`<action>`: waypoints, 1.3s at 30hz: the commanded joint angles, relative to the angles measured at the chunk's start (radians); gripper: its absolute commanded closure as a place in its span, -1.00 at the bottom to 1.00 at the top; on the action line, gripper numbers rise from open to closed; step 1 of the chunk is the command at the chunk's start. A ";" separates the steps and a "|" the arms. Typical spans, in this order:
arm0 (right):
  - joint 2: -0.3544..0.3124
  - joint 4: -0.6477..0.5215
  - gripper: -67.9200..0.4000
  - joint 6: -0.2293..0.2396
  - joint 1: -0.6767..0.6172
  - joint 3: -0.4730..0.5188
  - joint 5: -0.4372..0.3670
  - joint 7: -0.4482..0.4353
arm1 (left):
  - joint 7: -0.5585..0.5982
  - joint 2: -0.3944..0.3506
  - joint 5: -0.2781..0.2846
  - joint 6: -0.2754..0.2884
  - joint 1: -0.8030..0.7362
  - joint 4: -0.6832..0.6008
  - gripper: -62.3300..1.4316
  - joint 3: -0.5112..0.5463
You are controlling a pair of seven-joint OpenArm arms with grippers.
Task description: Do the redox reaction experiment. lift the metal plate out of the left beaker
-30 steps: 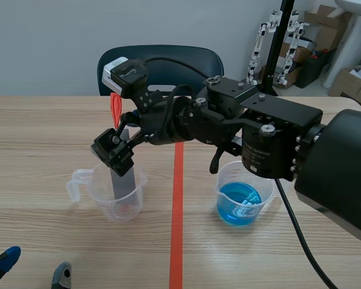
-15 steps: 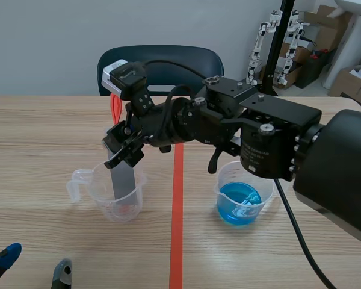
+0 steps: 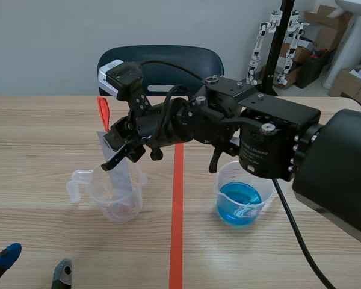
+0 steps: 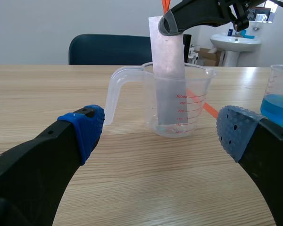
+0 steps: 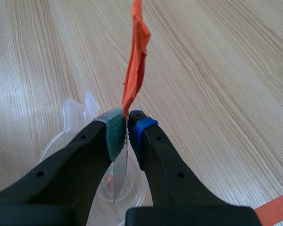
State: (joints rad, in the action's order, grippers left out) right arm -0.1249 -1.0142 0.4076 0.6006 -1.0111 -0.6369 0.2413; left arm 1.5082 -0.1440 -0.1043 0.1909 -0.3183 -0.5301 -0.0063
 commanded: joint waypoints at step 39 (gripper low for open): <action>-0.138 -0.204 0.97 0.338 0.020 0.010 0.024 -0.198 | 0.013 -0.003 0.007 -0.002 0.000 -0.017 -0.64 0.005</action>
State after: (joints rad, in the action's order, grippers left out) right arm -0.2634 -1.1999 0.7338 0.6003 -1.0111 -0.6064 0.0608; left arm 1.5082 -0.1440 -0.1040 0.1905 -0.3183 -0.5301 -0.0063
